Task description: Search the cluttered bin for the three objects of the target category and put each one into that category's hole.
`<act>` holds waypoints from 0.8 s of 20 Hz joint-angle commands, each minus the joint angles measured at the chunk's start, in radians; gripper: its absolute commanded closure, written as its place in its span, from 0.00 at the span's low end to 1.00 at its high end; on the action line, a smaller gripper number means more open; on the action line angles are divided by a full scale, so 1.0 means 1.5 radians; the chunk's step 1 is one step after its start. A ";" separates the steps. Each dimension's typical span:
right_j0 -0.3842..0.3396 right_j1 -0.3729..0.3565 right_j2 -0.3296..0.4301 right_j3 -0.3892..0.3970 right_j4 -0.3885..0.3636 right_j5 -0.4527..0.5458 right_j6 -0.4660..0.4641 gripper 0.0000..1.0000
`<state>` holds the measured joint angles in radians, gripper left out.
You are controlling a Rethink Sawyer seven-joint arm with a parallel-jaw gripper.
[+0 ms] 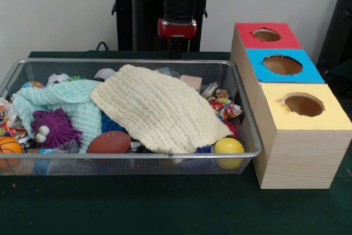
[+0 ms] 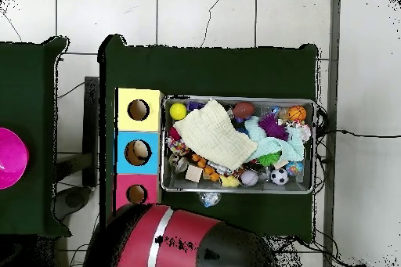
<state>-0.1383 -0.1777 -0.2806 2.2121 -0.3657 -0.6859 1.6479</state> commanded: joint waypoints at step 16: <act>-0.017 0.120 0.015 -0.196 0.069 -0.159 0.089 1.00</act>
<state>-0.1338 -0.0963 -0.3175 2.2223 -0.3723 -0.8796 1.6479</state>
